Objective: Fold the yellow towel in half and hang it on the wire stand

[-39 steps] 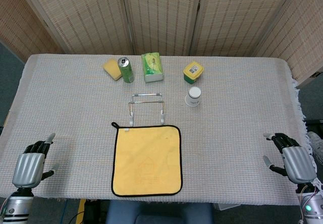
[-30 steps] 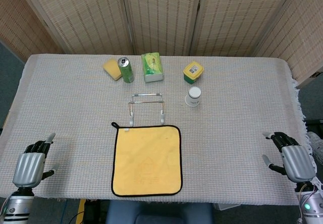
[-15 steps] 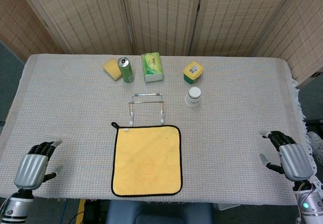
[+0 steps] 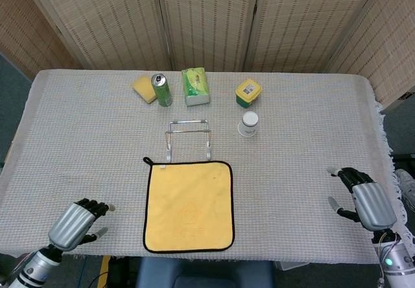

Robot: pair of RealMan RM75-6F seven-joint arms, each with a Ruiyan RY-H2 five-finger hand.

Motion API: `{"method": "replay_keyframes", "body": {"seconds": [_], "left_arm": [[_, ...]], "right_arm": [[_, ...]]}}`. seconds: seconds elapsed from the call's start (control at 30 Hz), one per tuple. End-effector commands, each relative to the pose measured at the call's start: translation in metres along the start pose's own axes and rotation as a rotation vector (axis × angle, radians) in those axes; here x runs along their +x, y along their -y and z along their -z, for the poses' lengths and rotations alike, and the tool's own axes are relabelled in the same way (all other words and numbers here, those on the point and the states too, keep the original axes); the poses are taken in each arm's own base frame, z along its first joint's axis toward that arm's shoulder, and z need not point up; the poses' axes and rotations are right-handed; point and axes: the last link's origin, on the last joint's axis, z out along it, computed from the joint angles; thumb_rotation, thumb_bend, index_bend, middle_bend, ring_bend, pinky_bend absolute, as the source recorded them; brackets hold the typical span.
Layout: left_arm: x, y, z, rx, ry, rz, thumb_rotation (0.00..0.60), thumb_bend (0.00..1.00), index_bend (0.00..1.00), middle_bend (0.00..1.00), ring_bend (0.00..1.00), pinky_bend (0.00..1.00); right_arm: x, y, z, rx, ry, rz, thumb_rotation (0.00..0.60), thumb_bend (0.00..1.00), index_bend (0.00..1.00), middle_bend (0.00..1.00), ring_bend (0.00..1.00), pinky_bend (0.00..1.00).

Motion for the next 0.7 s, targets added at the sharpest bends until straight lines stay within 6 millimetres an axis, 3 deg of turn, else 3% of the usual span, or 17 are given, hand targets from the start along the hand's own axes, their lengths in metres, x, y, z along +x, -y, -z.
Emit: {"method": "replay_keyframes", "body": {"seconds": [0.03, 0.3, 0.7], "left_arm": [[-0.007, -0.009, -0.005, -0.078, 0.053, -0.004, 0.600, 0.26, 0.40, 0.70, 0.67, 0.77], [-0.026, -0.034, -0.013, -0.231, 0.147, -0.017, 0.600, 0.26, 0.41, 0.83, 0.78, 0.87], [-0.053, -0.054, -0.022, -0.282, 0.201, -0.007, 0.600, 0.26, 0.41, 0.88, 0.82, 0.88]], "right_arm": [[-0.001, 0.001, -0.001, 0.004, 0.003, 0.001, 0.600, 0.33, 0.23, 0.33, 0.27, 0.28], [-0.003, 0.001, -0.001, 0.003, 0.016, 0.000, 0.600, 0.33, 0.23, 0.34, 0.29, 0.28], [-0.006, 0.000, 0.001, -0.001, 0.027, -0.002, 0.600, 0.33, 0.23, 0.34, 0.30, 0.28]]}}
